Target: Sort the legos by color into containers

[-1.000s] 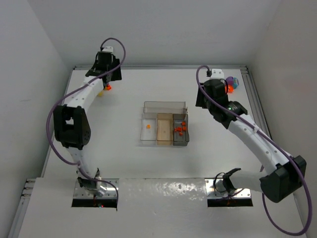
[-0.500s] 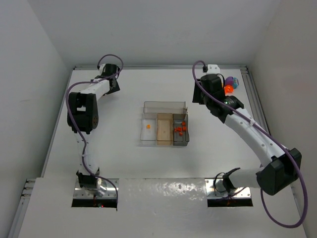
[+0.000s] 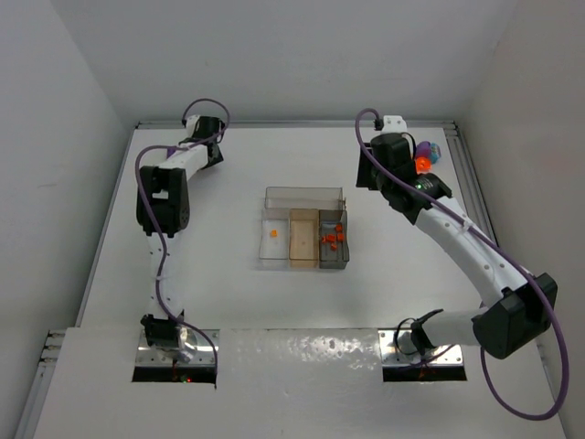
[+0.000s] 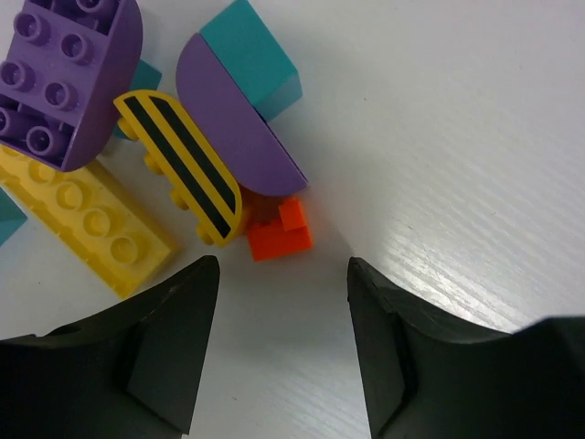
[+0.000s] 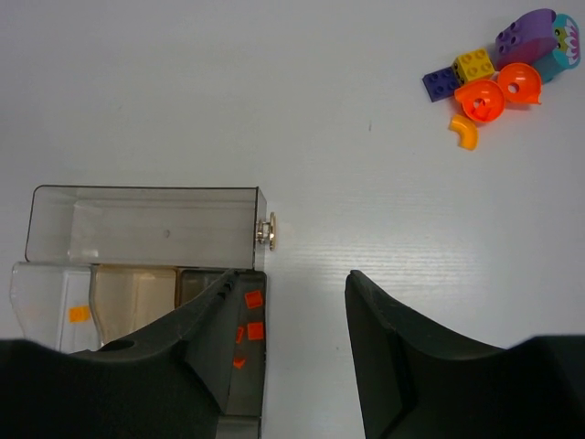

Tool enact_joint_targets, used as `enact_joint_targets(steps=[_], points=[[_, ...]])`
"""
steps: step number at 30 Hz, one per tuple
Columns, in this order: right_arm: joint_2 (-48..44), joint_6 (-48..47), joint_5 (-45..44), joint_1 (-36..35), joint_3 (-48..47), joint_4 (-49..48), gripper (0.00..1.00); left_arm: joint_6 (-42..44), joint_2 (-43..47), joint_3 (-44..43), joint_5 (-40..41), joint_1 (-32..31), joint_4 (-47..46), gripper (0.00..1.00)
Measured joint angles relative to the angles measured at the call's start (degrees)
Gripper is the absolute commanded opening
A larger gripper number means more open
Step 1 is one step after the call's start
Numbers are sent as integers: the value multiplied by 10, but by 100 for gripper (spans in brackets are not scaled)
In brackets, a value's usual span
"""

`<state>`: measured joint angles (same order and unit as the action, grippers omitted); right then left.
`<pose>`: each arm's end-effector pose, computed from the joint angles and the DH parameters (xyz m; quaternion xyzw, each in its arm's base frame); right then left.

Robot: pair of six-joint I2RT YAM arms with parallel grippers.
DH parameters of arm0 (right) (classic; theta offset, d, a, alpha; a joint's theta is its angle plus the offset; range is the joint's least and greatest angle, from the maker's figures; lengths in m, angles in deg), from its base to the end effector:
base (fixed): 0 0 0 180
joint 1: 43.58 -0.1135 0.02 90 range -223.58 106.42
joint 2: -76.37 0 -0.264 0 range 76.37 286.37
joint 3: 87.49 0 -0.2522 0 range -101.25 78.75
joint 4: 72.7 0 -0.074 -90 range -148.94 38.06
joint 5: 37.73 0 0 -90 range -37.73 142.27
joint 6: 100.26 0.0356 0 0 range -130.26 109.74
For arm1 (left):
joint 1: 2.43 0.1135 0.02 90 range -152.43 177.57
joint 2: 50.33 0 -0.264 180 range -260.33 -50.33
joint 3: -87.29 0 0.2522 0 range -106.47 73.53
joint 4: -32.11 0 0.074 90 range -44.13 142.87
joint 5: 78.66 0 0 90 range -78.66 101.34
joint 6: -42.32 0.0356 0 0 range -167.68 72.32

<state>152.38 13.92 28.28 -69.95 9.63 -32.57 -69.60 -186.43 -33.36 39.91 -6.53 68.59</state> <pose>0.2713 0.1183 0.3414 0.0823 0.8624 0.0331 0.4984 0.5181 -0.0201 0.1465 -0.2214 0.8926 0.1561 0.3605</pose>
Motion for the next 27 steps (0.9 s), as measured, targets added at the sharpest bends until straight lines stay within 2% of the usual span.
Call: enact_joint_targets(steps=[3,5,10,20,27], points=[[0,0,0,0,-3,5,49,-5,-4,-11,2,3,1,56],[0,-2,-1,0,-6,8,49,-5,-12,-27,1,6,2,50],[0,-3,-2,0,-9,12,48,-5,-18,-37,-7,12,1,43],[0,-6,-10,0,-11,14,48,-22,-18,-37,-31,12,16,45],[0,-10,-14,0,-12,15,48,-33,-18,-37,-30,12,25,42]])
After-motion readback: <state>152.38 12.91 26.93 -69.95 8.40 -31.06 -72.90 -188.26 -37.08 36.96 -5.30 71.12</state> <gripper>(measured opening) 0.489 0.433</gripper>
